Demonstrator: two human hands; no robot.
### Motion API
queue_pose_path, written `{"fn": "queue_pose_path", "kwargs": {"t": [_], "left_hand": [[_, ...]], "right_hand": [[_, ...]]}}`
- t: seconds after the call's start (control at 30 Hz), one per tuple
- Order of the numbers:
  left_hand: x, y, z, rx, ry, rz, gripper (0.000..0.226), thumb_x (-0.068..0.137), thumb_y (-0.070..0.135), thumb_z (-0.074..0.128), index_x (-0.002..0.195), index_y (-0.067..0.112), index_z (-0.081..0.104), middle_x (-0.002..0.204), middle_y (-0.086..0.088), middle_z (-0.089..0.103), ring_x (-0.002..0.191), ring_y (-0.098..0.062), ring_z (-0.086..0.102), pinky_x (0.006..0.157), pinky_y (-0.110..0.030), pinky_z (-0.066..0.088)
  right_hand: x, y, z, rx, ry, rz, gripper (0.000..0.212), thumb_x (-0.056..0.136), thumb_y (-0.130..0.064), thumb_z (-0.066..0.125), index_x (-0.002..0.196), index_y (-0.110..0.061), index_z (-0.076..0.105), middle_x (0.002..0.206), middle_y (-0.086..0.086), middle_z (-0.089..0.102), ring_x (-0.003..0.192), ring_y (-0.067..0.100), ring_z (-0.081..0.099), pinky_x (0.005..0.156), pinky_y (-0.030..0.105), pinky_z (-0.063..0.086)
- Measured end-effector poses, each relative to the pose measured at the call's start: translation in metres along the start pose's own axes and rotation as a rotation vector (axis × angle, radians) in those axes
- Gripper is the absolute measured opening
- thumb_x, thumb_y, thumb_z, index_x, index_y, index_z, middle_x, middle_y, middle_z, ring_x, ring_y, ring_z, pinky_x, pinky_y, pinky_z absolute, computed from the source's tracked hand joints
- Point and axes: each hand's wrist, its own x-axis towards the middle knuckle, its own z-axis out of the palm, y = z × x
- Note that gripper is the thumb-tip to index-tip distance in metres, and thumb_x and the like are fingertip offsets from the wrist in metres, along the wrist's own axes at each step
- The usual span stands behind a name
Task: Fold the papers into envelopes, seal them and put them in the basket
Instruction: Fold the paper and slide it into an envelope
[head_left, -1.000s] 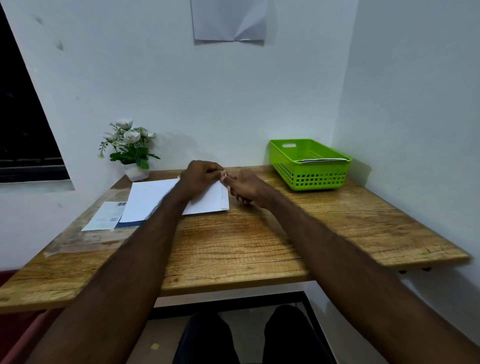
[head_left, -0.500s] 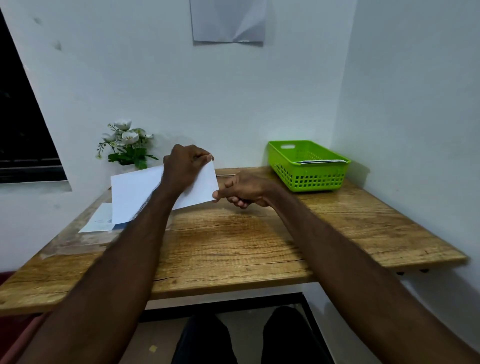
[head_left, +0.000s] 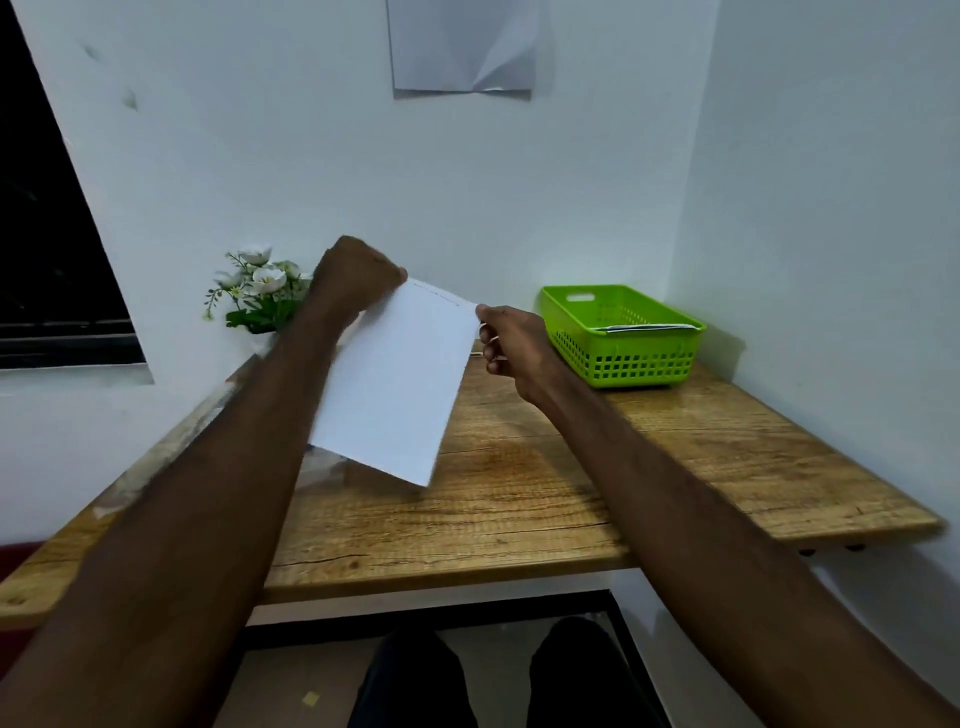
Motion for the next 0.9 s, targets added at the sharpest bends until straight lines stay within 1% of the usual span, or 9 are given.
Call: {"fn": "queue_pose_path", "kwargs": {"t": [0.07,0.13,0.23,0.3,0.43,0.57,0.67,0.73,0.9], "left_hand": [[-0.006,-0.010,0.013,-0.176,-0.058,-0.139,0.020,0.086,0.012,0.077,0.073,-0.001,0.067,0.060,-0.010,0.062,0.055,-0.015,0.059,0.044,-0.016,0.039],[-0.013,-0.025,0.030,-0.285,-0.082,-0.257,0.030,0.086,0.008,0.077,0.066,0.004,0.056,0.057,-0.010,0.054,0.036,-0.011,0.051,0.039,-0.016,0.038],[-0.024,-0.048,0.057,-0.299,-0.129,-0.369,0.029,0.089,0.009,0.076,0.070,0.004,0.056,0.071,-0.016,0.056,0.052,-0.022,0.054,0.055,-0.029,0.044],[-0.029,-0.057,0.067,-0.261,-0.154,-0.403,0.026,0.090,0.008,0.074,0.072,0.002,0.056,0.074,-0.018,0.057,0.057,-0.025,0.054,0.056,-0.030,0.044],[-0.033,-0.063,0.071,-0.106,-0.174,-0.352,0.025,0.089,0.012,0.074,0.082,-0.009,0.062,0.077,-0.023,0.065,0.070,-0.034,0.065,0.067,-0.039,0.050],[-0.039,-0.065,0.071,0.185,-0.223,-0.304,0.038,0.088,0.027,0.077,0.107,-0.005,0.071,0.104,-0.021,0.074,0.101,-0.038,0.071,0.091,-0.045,0.059],[-0.042,-0.063,0.070,0.383,-0.198,-0.290,0.044,0.086,0.033,0.079,0.115,0.001,0.068,0.116,-0.015,0.071,0.109,-0.033,0.067,0.088,-0.041,0.056],[-0.043,-0.063,0.070,0.442,-0.188,-0.297,0.043,0.084,0.032,0.081,0.115,0.004,0.069,0.114,-0.013,0.071,0.107,-0.031,0.066,0.086,-0.039,0.057],[-0.044,-0.063,0.074,0.458,-0.150,-0.295,0.045,0.077,0.036,0.087,0.106,0.006,0.072,0.101,-0.010,0.072,0.096,-0.028,0.068,0.068,-0.034,0.050]], "right_hand": [[0.002,0.002,-0.001,-0.031,0.070,0.020,0.018,0.089,-0.020,0.066,0.072,-0.017,0.065,0.056,-0.003,0.056,0.042,0.012,0.043,0.042,0.020,0.035],[0.005,0.004,-0.003,-0.080,0.113,0.024,0.020,0.086,-0.015,0.064,0.067,-0.015,0.059,0.054,-0.001,0.051,0.042,0.014,0.040,0.042,0.020,0.031],[0.009,0.015,-0.010,-0.241,0.119,-0.023,0.031,0.088,-0.013,0.061,0.060,-0.013,0.050,0.050,0.003,0.045,0.043,0.017,0.036,0.044,0.021,0.029],[0.012,0.022,-0.015,-0.446,0.101,-0.062,0.037,0.090,-0.016,0.060,0.055,-0.015,0.048,0.050,0.003,0.046,0.045,0.019,0.040,0.046,0.023,0.033],[0.018,0.031,-0.017,-0.951,0.119,-0.132,0.037,0.092,-0.025,0.060,0.058,-0.015,0.052,0.076,0.009,0.066,0.075,0.024,0.062,0.061,0.029,0.041],[0.018,0.037,-0.018,-1.121,0.094,-0.167,0.020,0.092,-0.024,0.057,0.076,-0.016,0.066,0.097,0.011,0.075,0.096,0.029,0.069,0.067,0.030,0.047],[0.020,0.040,-0.019,-1.185,0.090,-0.148,0.021,0.090,-0.023,0.058,0.097,-0.010,0.073,0.106,0.011,0.073,0.101,0.031,0.069,0.069,0.029,0.046],[0.020,0.043,-0.020,-1.197,0.071,-0.135,0.023,0.088,-0.021,0.059,0.102,-0.010,0.072,0.109,0.012,0.073,0.103,0.031,0.068,0.069,0.029,0.043],[0.017,0.042,-0.016,-1.135,0.054,-0.187,0.010,0.084,-0.021,0.060,0.085,-0.020,0.070,0.100,0.005,0.074,0.100,0.028,0.068,0.071,0.029,0.046]]}}
